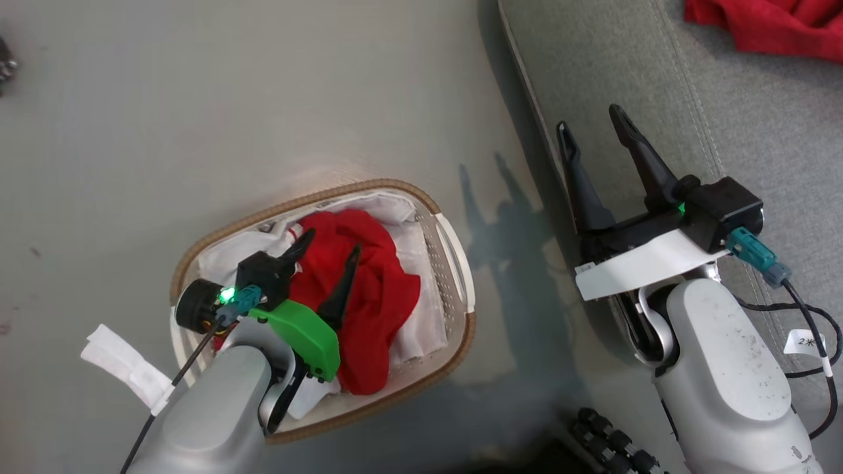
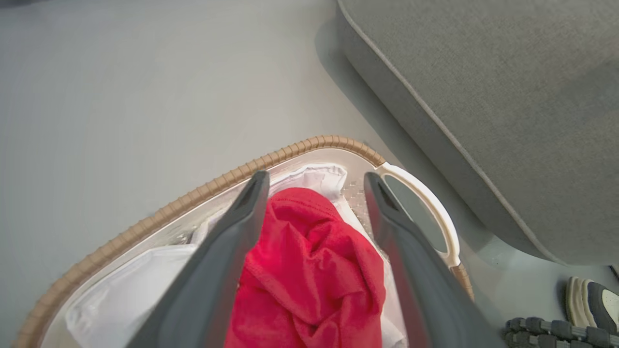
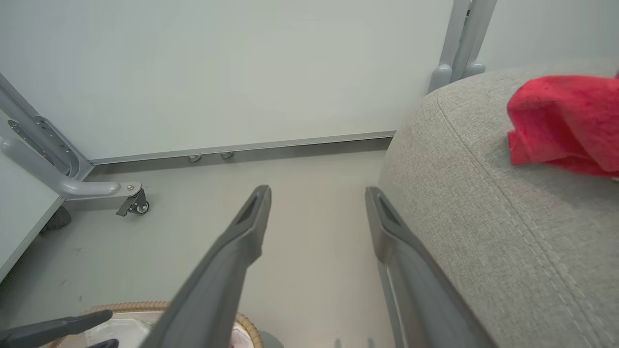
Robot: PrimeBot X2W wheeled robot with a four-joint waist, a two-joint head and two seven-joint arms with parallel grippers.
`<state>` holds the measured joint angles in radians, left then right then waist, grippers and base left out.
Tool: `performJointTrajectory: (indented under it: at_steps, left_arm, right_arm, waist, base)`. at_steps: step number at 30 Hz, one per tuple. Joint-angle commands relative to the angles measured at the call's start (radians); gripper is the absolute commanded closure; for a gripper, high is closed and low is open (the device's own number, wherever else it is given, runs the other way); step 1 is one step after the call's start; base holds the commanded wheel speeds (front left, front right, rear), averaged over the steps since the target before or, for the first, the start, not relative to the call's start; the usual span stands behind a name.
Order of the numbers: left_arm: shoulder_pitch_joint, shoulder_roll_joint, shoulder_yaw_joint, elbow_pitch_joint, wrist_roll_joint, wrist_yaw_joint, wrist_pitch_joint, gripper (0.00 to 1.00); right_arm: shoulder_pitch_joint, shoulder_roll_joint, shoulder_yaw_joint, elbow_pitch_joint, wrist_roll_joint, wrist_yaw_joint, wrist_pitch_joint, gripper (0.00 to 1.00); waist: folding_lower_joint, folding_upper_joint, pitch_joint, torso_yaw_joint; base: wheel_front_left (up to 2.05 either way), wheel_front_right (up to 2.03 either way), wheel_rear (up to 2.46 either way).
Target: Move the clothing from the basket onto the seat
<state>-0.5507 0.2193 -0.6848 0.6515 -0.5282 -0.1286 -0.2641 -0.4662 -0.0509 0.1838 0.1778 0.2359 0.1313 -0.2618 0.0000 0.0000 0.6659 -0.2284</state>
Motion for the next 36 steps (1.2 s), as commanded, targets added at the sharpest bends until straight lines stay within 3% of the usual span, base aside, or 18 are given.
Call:
performJointTrajectory:
  at_steps: [1,20,31,32,33,36]
  left_arm:
    - [-0.030,0.016,-0.030,0.013,-0.016,-0.004,-0.001,0.00]
    - [-0.186,0.029,-0.385,0.200,-0.218,-0.004,0.002,0.00]
    - [-0.247,0.006,-0.513,0.345,-0.297,-0.004,0.047,0.00]
    - [-0.249,0.006,-0.523,0.348,-0.304,-0.004,0.046,0.76]
    - [-0.250,0.005,-0.530,0.349,-0.312,-0.004,0.046,1.00]
    - [-0.246,0.009,-0.547,0.343,-0.342,-0.004,0.050,1.00]
  right_arm:
    - [-0.016,-0.001,0.002,-0.007,0.011,-0.001,-0.005,0.00]
    - [-0.057,-0.001,0.005,-0.030,0.037,-0.001,-0.005,0.00]
    - [-0.073,-0.001,0.003,-0.034,0.037,-0.001,-0.005,0.00]
    - [-0.076,-0.001,0.004,-0.034,0.037,-0.001,-0.005,0.00]
    - [-0.078,-0.001,0.004,-0.033,0.037,-0.001,-0.005,0.00]
    - [-0.080,-0.001,0.006,-0.025,0.038,-0.001,-0.005,0.00]
  waist:
    - [0.0000,0.0000,0.079,-0.060]
    - [0.0000,0.0000,0.228,-0.105]
    - [0.0000,0.0000,0.249,-0.098]
    - [0.0000,0.0000,0.246,-0.097]
    - [0.0000,0.0000,0.243,-0.096]
    - [0.0000,0.0000,0.221,-0.094]
  base:
    - [0.00,0.00,0.00]
    - [0.00,0.00,0.00]
    - [0.00,0.00,0.00]
    - [0.00,0.00,0.00]
    - [0.00,0.00,0.00]
    - [0.00,0.00,0.00]
